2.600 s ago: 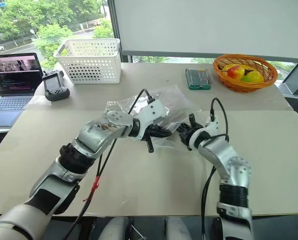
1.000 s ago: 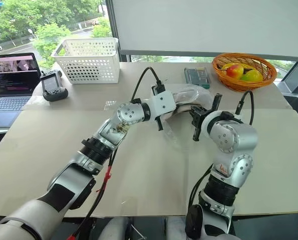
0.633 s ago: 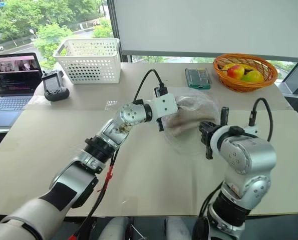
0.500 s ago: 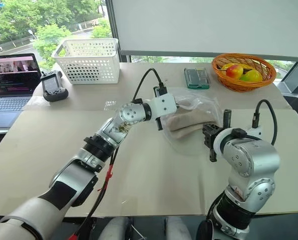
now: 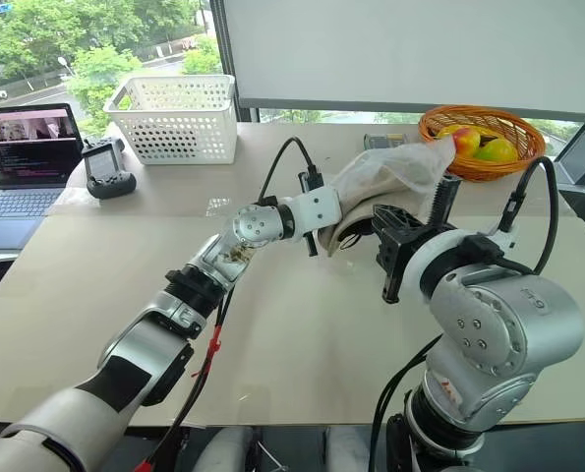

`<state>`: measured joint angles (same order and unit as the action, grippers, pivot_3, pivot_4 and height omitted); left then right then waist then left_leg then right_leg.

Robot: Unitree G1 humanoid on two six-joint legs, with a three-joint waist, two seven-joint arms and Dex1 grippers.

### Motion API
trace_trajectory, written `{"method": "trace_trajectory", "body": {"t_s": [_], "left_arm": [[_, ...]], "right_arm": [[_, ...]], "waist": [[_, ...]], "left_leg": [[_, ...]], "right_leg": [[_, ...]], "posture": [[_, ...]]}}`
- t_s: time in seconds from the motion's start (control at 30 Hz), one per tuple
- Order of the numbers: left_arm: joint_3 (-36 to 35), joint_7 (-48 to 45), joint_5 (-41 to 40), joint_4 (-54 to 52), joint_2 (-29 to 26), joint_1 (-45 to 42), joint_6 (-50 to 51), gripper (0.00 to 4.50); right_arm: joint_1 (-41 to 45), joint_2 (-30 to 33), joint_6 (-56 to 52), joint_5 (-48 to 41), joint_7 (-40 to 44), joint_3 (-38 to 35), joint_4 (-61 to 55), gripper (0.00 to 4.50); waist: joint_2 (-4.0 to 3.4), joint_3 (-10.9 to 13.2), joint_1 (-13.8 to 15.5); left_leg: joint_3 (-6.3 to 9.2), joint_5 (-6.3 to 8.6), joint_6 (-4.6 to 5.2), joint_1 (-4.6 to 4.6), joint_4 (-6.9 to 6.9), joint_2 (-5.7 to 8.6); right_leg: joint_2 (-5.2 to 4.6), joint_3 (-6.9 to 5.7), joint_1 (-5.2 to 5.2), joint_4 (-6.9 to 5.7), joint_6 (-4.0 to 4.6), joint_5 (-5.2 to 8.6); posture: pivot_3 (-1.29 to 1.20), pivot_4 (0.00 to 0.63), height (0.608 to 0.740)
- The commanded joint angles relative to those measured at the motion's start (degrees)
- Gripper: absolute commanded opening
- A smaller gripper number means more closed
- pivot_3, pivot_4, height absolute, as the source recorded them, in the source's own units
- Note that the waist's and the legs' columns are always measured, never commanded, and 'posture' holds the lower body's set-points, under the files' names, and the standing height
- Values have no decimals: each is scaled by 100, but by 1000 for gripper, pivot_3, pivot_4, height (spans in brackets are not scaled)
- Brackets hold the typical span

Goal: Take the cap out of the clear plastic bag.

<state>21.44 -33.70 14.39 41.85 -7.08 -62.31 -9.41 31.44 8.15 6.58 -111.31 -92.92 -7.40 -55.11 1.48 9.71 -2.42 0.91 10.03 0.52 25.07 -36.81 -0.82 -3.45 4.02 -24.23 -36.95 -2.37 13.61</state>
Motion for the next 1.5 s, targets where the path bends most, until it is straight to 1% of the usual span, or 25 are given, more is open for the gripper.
{"method": "trace_trajectory", "body": {"t_s": [0.03,0.1,0.13,0.17,0.23,0.27,0.33,0.4,0.43,0.5,0.57,0.6,0.63,0.7,0.77,0.83,0.87,0.93,1.0,1.03,1.1,1.2,1.33,1.47,1.5], "left_arm": [[-24,262,182,576,46,-503,-356,0],[-96,388,233,875,-24,-699,-491,0],[-123,456,267,1055,-85,-815,-563,0],[-147,519,288,1211,-138,-911,-624,0],[-187,620,317,1479,-229,-1044,-734,0],[-191,633,324,1563,-253,-1060,-767,0],[-269,527,221,1619,-253,-1039,-727,0],[-332,448,157,1561,-263,-993,-727,0],[-338,437,171,1523,-279,-970,-755,0],[-411,301,76,1383,-304,-863,-687,0],[-310,331,244,1278,-452,-742,-791,0],[-316,331,264,1266,-507,-688,-757,0],[-354,310,238,1230,-541,-634,-685,0],[-358,300,234,1077,-590,-553,-698,0],[-355,307,218,897,-588,-453,-646,0],[-398,285,152,704,-573,-343,-537,0],[-407,289,158,616,-597,-292,-518,0],[-444,295,178,484,-644,-214,-466,0],[-506,368,210,477,-756,-184,-412,0],[-529,407,231,514,-828,-192,-403,0],[-559,489,282,612,-950,-220,-397,0],[-597,634,345,832,-1150,-299,-434,0],[-644,816,448,1093,-1399,-446,-479,0],[-672,962,493,1375,-1599,-597,-522,0],[-671,965,490,1410,-1624,-618,-542,0]], "right_arm": [[-127,267,-351,-169,42,726,-489,26],[-402,563,-657,-169,42,887,-489,26],[-616,782,-831,-169,222,966,-489,26],[-815,1003,-975,-169,467,1036,-489,26],[-1327,1671,-1261,-169,1221,1176,-489,26],[-1569,2114,-1424,-169,1886,1241,-489,26],[-2244,3263,-1666,-169,3262,1180,-489,26],[-3023,4361,-2435,-169,4788,587,29,26],[-3300,4807,-2864,-169,5633,259,331,26],[-3395,5236,-3584,-169,7247,-175,915,26],[-3189,5555,-4273,-169,8659,-472,1407,26],[-2933,5610,-4559,-169,9293,-573,1616,26],[-2547,5377,-4763,-169,9605,-589,1863,26],[-1860,4914,-5295,-169,9758,-592,2505,26],[-1088,4099,-5712,-169,9371,-674,3146,26],[-421,3068,-5876,-169,8668,-922,3546,26],[-285,2945,-6131,-169,8635,-1033,3738,26],[-197,3004,-6694,-169,8757,-1200,4004,26],[-611,3812,-7311,-169,9340,-1217,4116,26],[-957,4276,-7431,-169,9461,-1247,3920,26],[-1550,4866,-7421,-169,9615,-1395,3470,26],[-2184,4955,-6952,-124,9647,-1927,2856,26],[-2330,5193,-6853,408,9964,-2040,3213,26],[-2276,5575,-6837,1586,10638,-1954,3173,26],[-2263,5655,-6858,1720,10822,-1912,3147,26]], "waist": [[0,0,5],[0,0,13],[1,0,12],[0,0,10],[1,0,7],[1,0,7],[1,0,1],[2,1,23],[3,1,31],[6,2,30],[6,3,-7],[7,3,-11],[8,4,-25],[13,6,-36],[15,8,1],[17,8,12],[16,7,17],[11,5,66],[9,4,191],[8,3,261],[8,3,317],[9,4,307],[11,5,248],[9,4,171],[9,4,158]], "left_leg": [[1,0,0,0,0,0],[1,0,0,0,0,0],[2,0,0,0,0,0],[1,0,0,0,0,0],[1,0,0,1,0,0],[0,0,0,3,0,0],[-1,1,2,4,0,-1],[-3,1,2,3,0,0],[0,1,3,7,-2,1],[-1,1,3,5,-6,0],[-4,1,2,-3,-10,-2],[-3,1,3,-10,-10,-3],[-3,1,3,-13,-10,-5],[-3,0,4,-25,-10,-12],[3,-1,4,-33,-9,-10],[2,-2,3,-38,-10,-12],[2,-2,2,-37,-10,-8],[2,-3,2,-17,-10,-2],[8,-3,2,4,-10,-3],[14,-3,3,18,-10,5],[18,1,8,38,-12,8],[21,5,15,48,-17,7],[17,4,15,27,-33,10],[16,-4,9,5,-38,7],[16,-5,8,2,-37,6]], "right_leg": [[0,0,2,1,0,0],[0,0,1,0,0,0],[0,-1,3,0,1,0],[0,-1,2,1,1,0],[0,-1,2,5,1,0],[0,-1,2,6,1,0],[0,0,4,12,1,0],[-2,-1,7,14,0,0],[-2,-5,12,18,0,0],[-2,-3,23,18,1,-1],[1,5,26,16,0,-5],[5,7,27,9,0,-5],[7,9,25,4,0,-5],[18,13,26,-4,2,-6],[18,11,32,-7,4,-7],[19,9,38,-7,3,-7],[15,9,37,-7,3,-7],[8,10,11,-17,1,-6],[6,-4,5,-16,-1,-5],[0,-9,3,-16,-3,-6],[-5,-12,2,0,-9,-7],[-5,-12,2,14,-13,-9],[-4,-3,11,18,-18,-12],[5,2,19,-4,-18,-14],[7,2,20,-6,-18,-14]], "posture": [[0,150,740],[0,150,740],[0,150,740],[0,150,740],[0,150,740],[0,150,740],[0,150,740],[0,150,740],[0,150,740],[0,150,740],[0,150,740],[0,150,740],[0,150,740],[0,150,740],[0,150,740],[0,150,740],[0,150,740],[0,150,740],[0,150,740],[0,150,740],[0,150,740],[0,150,740],[0,150,740],[0,150,740],[0,150,740]]}}
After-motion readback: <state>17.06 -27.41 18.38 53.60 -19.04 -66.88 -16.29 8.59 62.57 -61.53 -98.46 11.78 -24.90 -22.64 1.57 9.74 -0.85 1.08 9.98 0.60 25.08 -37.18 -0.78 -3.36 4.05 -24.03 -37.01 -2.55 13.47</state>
